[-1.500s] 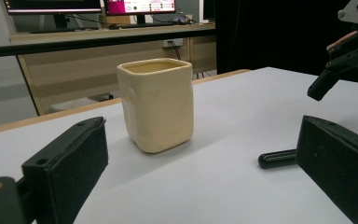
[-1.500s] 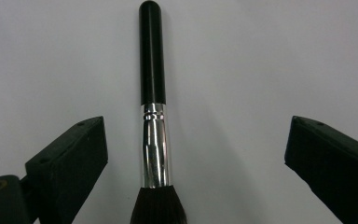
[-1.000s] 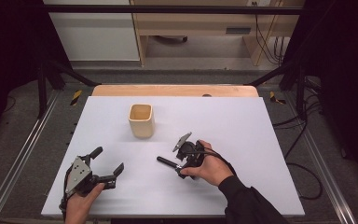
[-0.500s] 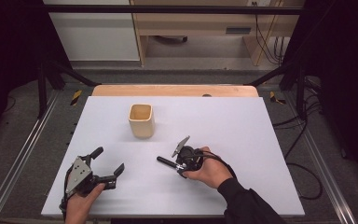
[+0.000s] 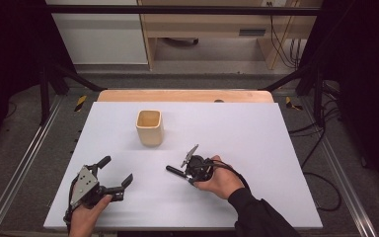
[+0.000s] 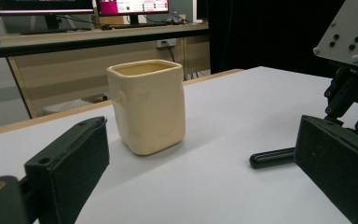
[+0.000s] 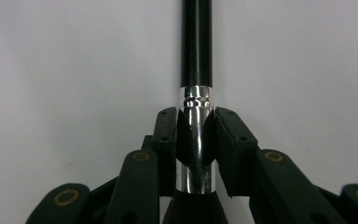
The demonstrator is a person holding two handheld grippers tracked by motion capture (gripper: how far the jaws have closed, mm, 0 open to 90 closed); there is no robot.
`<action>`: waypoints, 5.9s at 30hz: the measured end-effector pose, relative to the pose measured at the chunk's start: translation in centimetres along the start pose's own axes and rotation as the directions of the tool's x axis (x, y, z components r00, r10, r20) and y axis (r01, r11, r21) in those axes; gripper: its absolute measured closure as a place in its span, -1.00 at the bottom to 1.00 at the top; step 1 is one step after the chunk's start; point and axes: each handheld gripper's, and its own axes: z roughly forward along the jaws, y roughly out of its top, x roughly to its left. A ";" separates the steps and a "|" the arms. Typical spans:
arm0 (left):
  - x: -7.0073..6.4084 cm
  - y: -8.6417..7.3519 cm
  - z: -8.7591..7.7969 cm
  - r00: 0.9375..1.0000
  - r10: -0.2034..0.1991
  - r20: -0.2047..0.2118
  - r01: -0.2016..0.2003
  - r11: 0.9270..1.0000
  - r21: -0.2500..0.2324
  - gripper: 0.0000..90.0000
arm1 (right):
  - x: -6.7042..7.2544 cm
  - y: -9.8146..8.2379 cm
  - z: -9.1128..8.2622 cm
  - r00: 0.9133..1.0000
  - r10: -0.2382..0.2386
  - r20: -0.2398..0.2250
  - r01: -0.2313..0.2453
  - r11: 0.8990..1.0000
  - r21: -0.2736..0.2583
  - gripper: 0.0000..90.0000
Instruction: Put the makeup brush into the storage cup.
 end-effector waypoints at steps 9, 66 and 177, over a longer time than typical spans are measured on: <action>-0.6 0.1 0.4 1.000 0.016 0.019 -0.016 1.000 0.007 -0.92 | -0.1 0.0 0.1 1.000 -0.003 -0.004 0.003 1.000 -0.001 0.58; -10.4 3.8 10.6 0.660 0.694 0.288 -0.746 0.650 0.146 -0.29 | -2.1 4.9 -7.3 0.987 -0.090 -0.130 0.097 0.994 0.049 0.59; -10.3 4.0 9.1 0.696 0.666 0.268 -0.712 0.686 0.147 0.66 | -5.7 -7.3 -11.8 0.917 0.354 0.183 -0.161 0.750 -0.642 -0.84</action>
